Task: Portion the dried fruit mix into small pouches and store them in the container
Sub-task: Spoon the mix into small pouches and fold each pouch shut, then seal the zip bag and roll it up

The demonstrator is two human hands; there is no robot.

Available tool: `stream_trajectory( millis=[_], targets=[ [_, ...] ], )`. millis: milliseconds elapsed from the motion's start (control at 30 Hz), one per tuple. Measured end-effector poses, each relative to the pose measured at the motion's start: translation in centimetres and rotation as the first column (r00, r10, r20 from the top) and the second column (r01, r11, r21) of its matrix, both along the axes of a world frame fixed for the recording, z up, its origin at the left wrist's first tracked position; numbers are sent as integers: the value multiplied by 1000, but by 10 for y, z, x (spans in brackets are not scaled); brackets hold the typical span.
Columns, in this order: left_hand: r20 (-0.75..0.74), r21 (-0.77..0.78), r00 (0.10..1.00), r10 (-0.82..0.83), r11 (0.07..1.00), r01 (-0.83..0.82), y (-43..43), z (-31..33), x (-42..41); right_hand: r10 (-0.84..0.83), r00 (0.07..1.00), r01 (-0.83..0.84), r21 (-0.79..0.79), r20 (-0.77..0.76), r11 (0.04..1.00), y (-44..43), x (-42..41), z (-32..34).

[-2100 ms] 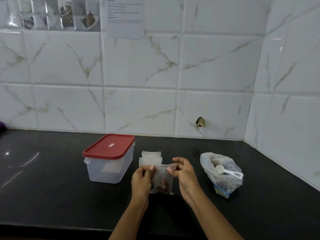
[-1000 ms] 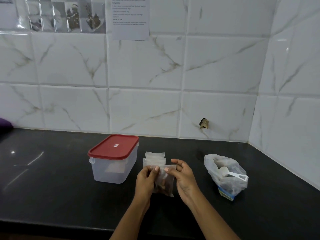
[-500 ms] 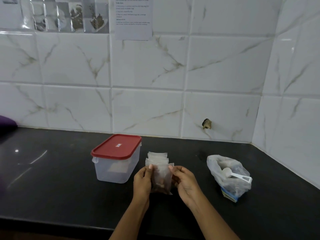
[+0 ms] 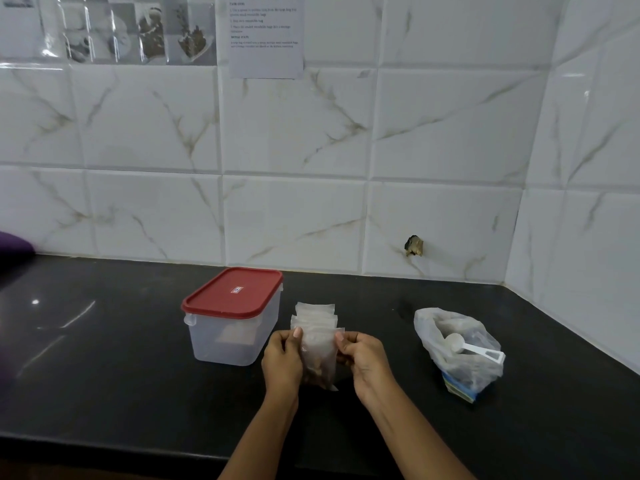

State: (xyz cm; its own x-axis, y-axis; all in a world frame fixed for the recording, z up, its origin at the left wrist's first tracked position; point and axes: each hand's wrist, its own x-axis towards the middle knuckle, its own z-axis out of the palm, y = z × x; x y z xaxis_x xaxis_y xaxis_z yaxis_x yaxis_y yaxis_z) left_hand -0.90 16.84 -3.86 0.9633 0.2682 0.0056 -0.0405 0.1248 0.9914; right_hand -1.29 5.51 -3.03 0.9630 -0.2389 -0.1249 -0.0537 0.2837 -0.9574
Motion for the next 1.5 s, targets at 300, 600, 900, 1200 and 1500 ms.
stream_trajectory(
  millis=[300,600,900,1200,1500],
  targets=[
    [14,51,994,105,993,-105,-10,1,-4,-67,998,67,-57,4,996,19,-2,0],
    [62,285,984,169,942,-180,-8,-7,10,-105,991,130,-541,78,831,27,10,-14],
    [-13,324,979,201,927,-186,-10,-2,22,-78,993,115,-649,86,752,27,24,-17],
    [98,454,959,264,846,-279,-13,-3,16,-61,993,112,-601,105,791,12,13,-7],
    [341,564,940,21,795,-223,-61,23,4,-134,973,222,-612,186,759,-33,-1,17]
  ],
)
